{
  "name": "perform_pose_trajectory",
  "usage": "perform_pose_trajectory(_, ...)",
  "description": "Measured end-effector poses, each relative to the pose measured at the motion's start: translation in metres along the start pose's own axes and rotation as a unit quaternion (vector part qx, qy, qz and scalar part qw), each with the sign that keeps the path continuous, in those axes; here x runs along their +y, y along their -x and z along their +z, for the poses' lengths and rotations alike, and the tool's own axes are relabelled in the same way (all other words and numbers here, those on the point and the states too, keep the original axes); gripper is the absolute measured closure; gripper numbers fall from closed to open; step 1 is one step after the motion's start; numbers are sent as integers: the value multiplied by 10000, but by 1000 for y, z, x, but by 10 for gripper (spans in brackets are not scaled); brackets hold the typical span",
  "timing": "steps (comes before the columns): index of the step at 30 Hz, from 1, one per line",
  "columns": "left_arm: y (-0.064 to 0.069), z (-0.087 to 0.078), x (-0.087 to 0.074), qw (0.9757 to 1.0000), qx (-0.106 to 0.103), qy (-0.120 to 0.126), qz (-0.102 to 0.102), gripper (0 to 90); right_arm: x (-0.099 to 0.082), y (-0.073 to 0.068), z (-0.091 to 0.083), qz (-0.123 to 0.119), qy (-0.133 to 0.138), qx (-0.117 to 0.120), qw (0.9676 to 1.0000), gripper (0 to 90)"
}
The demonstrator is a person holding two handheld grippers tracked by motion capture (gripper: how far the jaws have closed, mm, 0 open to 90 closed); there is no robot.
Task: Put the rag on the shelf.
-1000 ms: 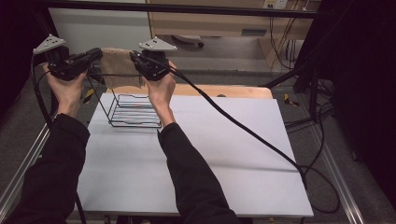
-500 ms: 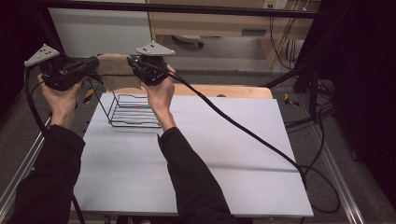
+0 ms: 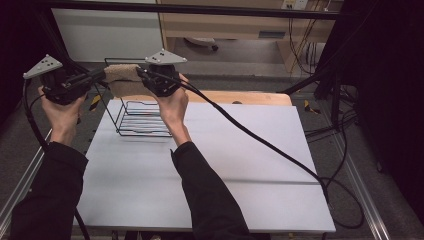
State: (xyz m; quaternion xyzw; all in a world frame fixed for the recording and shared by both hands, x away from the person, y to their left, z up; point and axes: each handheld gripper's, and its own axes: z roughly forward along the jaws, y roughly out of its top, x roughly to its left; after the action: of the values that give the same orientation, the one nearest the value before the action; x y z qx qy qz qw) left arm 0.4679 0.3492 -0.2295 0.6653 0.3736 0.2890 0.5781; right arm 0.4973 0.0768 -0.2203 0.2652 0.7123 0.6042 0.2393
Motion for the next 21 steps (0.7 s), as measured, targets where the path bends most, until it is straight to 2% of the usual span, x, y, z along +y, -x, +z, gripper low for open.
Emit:
perform_pose_trajectory(4, 4, 2, -2, 9999, 35, -143, 90, 840, -6, 2, -1, 10, -163, 13, 9999, 855)
perform_pose_trajectory(10, 5, 0, -6, 9996, 48, -251, 101, 833, -9, -1, -3, -117, -231, 75, 9996, 855)
perform_pose_trajectory(15, 6, -3, -6, 9993, 46, -379, 39, 816, -13, -2, -3, -114, -308, 138, 9994, 856)
perform_pose_trajectory(16, 7, -4, -5, 9992, 68, -403, 23, 787, -14, -2, -3, -127, -345, 166, 9992, 856)
perform_pose_trajectory(21, 9, -13, 9, 9994, 88, -312, -129, 750, -16, -2, -4, -163, -390, 175, 9990, 856)
